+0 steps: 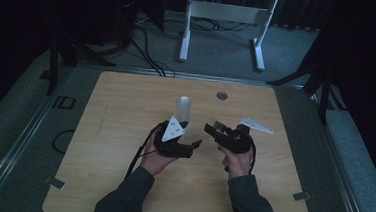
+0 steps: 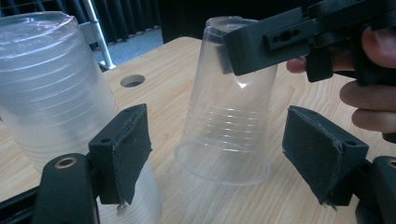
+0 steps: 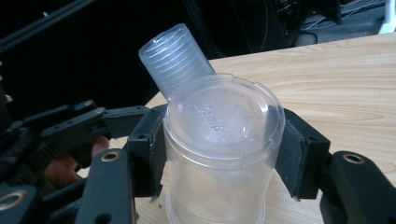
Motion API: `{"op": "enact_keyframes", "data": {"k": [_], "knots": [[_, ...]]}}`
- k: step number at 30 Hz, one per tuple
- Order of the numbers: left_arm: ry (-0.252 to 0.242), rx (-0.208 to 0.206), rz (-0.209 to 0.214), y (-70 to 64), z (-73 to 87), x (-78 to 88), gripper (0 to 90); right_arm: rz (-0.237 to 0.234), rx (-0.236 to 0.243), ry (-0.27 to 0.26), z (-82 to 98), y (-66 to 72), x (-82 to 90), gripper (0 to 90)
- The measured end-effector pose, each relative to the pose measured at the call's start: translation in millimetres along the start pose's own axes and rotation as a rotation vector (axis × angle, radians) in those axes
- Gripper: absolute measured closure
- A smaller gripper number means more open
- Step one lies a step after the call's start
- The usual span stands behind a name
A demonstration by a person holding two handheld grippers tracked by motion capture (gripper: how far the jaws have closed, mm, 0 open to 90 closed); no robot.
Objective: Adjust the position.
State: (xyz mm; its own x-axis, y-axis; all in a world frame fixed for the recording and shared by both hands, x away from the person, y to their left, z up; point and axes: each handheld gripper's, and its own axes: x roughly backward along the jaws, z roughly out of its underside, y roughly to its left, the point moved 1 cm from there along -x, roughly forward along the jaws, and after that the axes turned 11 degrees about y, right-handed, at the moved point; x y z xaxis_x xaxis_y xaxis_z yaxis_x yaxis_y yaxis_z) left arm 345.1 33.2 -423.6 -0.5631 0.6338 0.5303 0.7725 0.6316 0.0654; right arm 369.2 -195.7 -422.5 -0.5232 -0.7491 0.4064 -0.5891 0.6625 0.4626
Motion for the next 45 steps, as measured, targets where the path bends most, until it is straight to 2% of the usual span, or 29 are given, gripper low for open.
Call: {"op": "enact_keyframes", "data": {"k": [8, 10, 14, 19, 28, 36, 45], "knots": [[0.004, 0.02, 0.023, 0.9, 1.3, -5.1, 23.2, -0.021, -0.033, -0.003, 5.3, -4.3, 0.7, 41.5], [0.005, 0.019, 0.023, 1.0, 1.5, -5.6, 23.2, -0.023, -0.034, -0.004, 5.6, -4.7, 0.7, 41.5], [0.007, 0.009, 0.022, 0.2, 2.0, -7.0, 23.2, -0.054, -0.068, -0.013, 7.1, -7.5, 1.5, 41.5], [0.004, 0.002, 0.02, -0.6, 2.4, -9.3, 23.0, -0.069, -0.08, -0.019, 7.4, -8.7, 2.5, 41.6], [-0.004, -0.011, 0.04, -3.5, 2.9, -13.2, 20.4, -0.088, -0.095, -0.022, 8.6, -9.1, 2.2, 41.6], [-0.002, -0.014, 0.063, -3.9, 2.7, -23.6, 20.2, -0.157, -0.148, -0.043, 8.7, -12.6, 3.0, 41.7], [0.02, -0.019, 0.073, -7.0, 2.4, -32.9, 20.7, -0.19, -0.176, -0.051, 8.9, -15.2, 3.9, 41.8]]}}
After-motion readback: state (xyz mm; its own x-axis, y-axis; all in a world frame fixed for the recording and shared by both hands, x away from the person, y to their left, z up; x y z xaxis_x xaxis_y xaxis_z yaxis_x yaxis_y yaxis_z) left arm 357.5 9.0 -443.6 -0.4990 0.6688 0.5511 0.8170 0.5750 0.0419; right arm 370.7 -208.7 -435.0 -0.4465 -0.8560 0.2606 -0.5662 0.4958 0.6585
